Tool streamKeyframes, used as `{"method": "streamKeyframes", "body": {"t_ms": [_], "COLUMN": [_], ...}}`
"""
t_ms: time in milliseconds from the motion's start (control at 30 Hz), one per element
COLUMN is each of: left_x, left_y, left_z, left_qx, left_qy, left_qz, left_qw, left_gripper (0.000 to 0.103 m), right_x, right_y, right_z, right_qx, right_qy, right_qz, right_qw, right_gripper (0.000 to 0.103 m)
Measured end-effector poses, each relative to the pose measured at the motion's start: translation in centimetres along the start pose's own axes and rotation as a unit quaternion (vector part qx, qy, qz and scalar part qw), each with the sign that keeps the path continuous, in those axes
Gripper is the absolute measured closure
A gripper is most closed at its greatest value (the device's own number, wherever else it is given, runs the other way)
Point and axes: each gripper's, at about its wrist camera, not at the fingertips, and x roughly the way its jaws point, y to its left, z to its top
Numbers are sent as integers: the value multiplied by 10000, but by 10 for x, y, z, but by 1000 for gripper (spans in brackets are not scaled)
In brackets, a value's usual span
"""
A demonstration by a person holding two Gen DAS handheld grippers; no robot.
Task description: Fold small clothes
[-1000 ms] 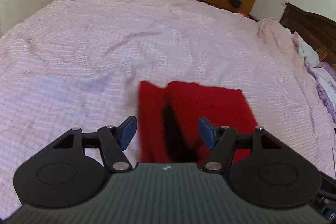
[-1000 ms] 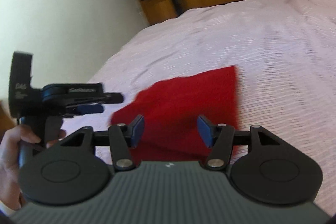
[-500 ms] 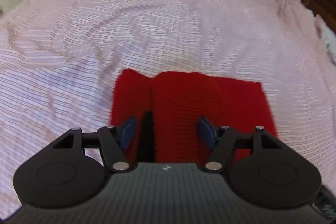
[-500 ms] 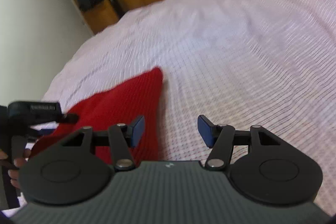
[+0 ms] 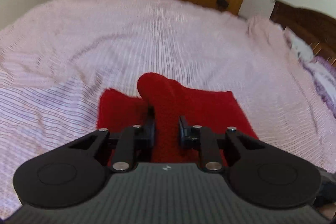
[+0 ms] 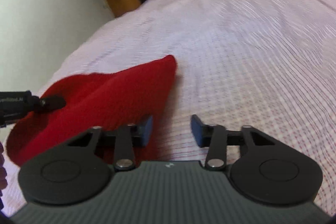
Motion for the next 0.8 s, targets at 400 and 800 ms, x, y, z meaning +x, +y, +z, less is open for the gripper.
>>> {"method": "streamKeyframes", "body": {"t_ms": [400,800], "left_x": [-18,-45], "left_y": [51,42], "left_z": [-27,-23], "left_qx": [-63,-418], "left_qy": [135,-56], "left_qz": [926,520], "left_qw": [9956,9978], "left_gripper": [79,44], "right_x": [-2,-28], "right_y": [84,50], "right_z": [-2,6], "right_qx": [-1354,-304], "right_qy": [-177,-84], "right_qz": [156,591], "right_qw": [9905,9978], "right_gripper": [72,22]}}
